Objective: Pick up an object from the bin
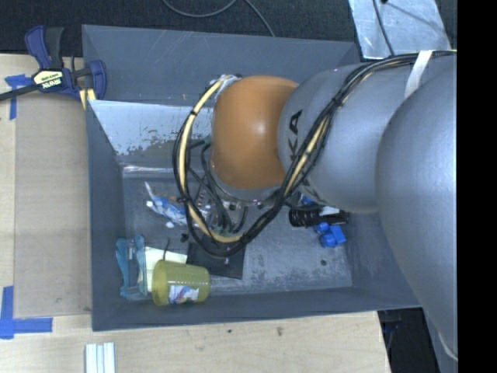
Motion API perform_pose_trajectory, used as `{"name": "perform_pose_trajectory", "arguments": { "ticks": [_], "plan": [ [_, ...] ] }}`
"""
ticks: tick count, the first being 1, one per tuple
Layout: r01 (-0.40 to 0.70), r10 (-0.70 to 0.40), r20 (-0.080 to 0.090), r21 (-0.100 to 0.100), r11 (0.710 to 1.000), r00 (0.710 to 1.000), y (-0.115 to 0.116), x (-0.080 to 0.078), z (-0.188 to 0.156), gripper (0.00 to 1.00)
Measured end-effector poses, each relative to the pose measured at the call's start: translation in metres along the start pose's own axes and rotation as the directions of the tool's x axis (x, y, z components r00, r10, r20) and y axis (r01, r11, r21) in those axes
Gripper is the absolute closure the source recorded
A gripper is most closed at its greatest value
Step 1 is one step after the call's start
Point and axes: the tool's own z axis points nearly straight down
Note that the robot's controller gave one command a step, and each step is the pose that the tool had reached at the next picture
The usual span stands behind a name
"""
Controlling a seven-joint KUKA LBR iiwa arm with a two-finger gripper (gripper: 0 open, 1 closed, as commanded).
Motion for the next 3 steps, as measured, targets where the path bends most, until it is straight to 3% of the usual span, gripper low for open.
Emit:
{"name": "perform_pose_trajectory", "arguments": {
  "ticks": [1, 2, 3],
  "plan": [
    [0.002, -0.002, 0.005, -0.004, 1.000, 1.000, 0.025, -0.016, -0.057, 1.00],
    [0.022, -0.022, 0.015, -0.011, 1.000, 1.000, 0.022, -0.023, -0.037, 1.00],
    [0.072, -0.072, 0.010, -0.006, 0.997, 0.997, 0.013, -0.044, 0.025, 1.00]
  ]
}}
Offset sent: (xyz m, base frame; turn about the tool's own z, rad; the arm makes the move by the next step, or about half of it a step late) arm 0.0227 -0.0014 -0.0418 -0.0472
